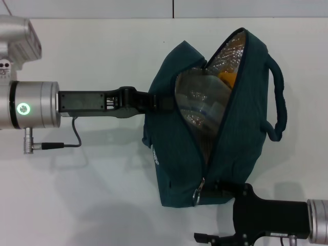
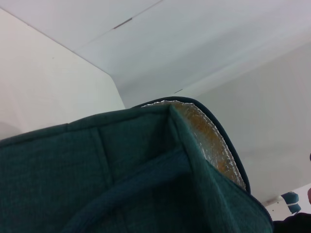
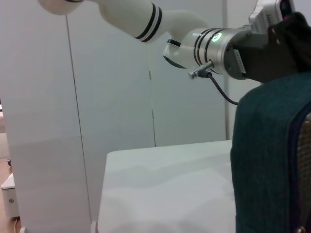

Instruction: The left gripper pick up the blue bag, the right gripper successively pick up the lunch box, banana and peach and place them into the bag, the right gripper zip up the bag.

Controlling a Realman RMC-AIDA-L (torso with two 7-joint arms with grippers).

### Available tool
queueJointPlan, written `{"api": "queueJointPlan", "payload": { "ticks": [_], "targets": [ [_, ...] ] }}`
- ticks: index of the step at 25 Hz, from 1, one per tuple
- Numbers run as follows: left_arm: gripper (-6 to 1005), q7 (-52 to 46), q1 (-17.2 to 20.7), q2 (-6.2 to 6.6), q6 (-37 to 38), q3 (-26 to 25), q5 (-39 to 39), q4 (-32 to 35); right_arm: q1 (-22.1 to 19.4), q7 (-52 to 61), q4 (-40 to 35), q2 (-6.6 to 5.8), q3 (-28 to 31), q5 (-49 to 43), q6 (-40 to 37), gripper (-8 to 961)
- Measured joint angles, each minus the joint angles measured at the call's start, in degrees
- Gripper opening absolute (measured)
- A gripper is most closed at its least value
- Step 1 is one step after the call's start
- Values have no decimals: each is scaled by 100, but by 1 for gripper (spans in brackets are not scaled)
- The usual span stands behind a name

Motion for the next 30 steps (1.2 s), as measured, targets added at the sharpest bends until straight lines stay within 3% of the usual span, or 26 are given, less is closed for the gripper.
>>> {"api": "queueJointPlan", "payload": {
  "ticks": [19,25,30],
  "targets": [
    [48,11,48,6,6,0,-6,0,-89,-50,7,-14,-195,294,60,870],
    [48,10,31,-5,5,0,-4,-4,-96,-63,42,-17,-194,299,88,701],
    [48,11,42,-11,5,0,-5,-8,-99,-65,52,-18,-213,463,198,461]
  ]
}}
